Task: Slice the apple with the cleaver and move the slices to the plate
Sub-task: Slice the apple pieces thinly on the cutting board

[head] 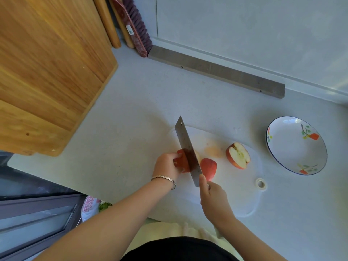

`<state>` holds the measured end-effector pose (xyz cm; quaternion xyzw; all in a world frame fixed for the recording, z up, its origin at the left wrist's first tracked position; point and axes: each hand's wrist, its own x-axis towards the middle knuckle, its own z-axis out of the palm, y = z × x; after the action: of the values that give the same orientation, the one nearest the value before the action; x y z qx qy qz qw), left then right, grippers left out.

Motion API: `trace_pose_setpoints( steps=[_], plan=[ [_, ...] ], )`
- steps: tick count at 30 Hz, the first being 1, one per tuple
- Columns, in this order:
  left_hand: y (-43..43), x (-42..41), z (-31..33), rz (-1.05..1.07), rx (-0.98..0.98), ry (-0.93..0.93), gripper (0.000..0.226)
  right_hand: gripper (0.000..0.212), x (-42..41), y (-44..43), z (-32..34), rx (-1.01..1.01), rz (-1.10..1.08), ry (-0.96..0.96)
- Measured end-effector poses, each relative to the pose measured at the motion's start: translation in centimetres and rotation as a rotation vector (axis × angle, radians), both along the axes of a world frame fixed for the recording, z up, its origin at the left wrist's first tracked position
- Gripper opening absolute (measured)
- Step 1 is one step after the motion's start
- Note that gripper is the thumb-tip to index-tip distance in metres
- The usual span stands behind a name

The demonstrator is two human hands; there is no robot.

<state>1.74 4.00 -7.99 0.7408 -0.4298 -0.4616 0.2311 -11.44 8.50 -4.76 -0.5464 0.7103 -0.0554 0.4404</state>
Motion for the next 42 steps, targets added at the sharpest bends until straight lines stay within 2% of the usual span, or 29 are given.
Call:
trace_pose_setpoints(
  steps=[2,5,8,15,25,30,33,36,42],
  plan=[
    [0.1,0.1,-0.2,0.017,-0.007,0.002,0.033,0.056,0.2,-0.2,-0.3,0.017,-0.045,-0.023],
    [0.3,0.2,-0.2,0.043,0.023,0.056,0.033,0.054,0.5,-1.7,-0.5,0.082,-0.2,-0.155],
    [0.3,0.4,-0.3,-0.005,0.031,0.002,0.043,0.053,0.3,-2.8,0.5,0.155,-0.257,-0.221],
    [0.0,-0.1,-0.3,0.067,0.036,0.018,0.042,0.06,-0.8,-2.2,1.9,0.057,-0.073,-0.069],
    [-0.1,-0.1,-0.1,0.018,0.036,-0.014,0.036,0.057,0.2,-2.1,2.3,0.099,-0.055,-0.04],
    [-0.1,-0.1,-0.2,0.024,0.044,0.006,0.033,0.07,-0.2,-1.0,1.9,0.043,0.0,0.042],
    [-0.2,-0.1,-0.1,0.035,0.042,0.023,0.021,0.072,-0.1,-0.9,1.5,-0.011,0.031,0.073],
    [-0.1,-0.1,0.1,0.015,0.021,-0.015,0.01,0.065,0.5,-1.3,0.7,-0.017,0.037,0.075],
    [0.0,0.0,-0.1,0.097,0.022,0.062,0.026,0.055,0.6,-1.0,-0.4,0.004,-0.002,0.011]
  ],
)
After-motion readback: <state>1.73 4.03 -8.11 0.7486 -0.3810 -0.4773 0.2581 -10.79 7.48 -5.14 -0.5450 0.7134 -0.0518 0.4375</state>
